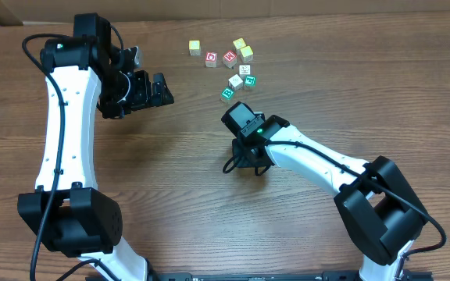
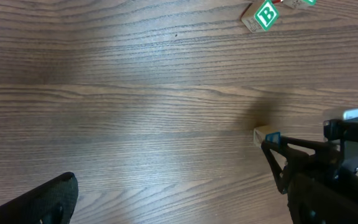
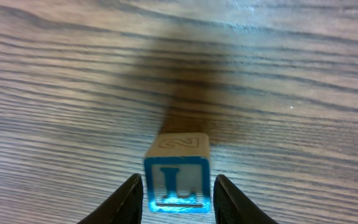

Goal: Flip 5 blocks

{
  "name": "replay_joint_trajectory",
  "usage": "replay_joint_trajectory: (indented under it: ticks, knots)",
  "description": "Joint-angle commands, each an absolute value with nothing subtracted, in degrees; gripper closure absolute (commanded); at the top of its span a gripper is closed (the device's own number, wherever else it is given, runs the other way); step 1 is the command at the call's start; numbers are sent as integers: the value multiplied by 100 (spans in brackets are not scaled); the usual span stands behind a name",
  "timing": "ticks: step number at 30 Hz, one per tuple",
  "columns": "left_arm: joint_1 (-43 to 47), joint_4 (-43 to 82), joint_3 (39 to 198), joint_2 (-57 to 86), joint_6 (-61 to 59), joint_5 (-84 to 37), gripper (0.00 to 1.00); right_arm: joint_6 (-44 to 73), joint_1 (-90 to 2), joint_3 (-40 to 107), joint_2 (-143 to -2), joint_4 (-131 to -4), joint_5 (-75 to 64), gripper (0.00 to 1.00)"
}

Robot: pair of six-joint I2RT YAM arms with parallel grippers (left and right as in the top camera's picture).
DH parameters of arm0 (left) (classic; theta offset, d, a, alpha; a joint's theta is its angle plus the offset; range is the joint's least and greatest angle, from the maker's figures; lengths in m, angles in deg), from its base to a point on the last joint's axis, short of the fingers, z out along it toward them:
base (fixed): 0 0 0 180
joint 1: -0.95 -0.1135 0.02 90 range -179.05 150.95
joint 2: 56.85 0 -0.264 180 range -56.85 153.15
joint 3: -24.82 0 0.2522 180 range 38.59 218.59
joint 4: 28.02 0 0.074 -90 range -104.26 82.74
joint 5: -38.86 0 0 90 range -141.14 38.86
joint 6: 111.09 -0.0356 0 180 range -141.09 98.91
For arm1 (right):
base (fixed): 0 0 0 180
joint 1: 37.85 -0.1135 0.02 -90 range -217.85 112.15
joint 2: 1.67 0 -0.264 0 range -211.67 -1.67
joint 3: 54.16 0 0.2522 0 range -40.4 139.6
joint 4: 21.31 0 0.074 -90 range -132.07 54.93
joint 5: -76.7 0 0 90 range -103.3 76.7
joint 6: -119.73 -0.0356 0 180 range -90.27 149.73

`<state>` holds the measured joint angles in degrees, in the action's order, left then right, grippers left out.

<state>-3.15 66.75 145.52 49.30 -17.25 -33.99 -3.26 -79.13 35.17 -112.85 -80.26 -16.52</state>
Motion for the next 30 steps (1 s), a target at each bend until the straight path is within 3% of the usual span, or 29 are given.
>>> replay_joint_trajectory:
  ticks: [1, 18, 28, 30]
  knots:
    - [-278, 6666, 14666, 4991, -1788, -3421, 0, -322, -7902, 3412, -11239, -8021, -1729, 62]
    - [-278, 6666, 14666, 4991, -1788, -3421, 0, -477, -7898, 3554, -11204, -8214, -1598, 66]
    - [-278, 6666, 14666, 4991, -1788, -3421, 0, -626, -7895, 3650, -11204, -8351, -1556, 65]
    - [-278, 6666, 14666, 4991, -1791, -3421, 0, -626, -7891, 3736, -11204, -8448, -1556, 61]
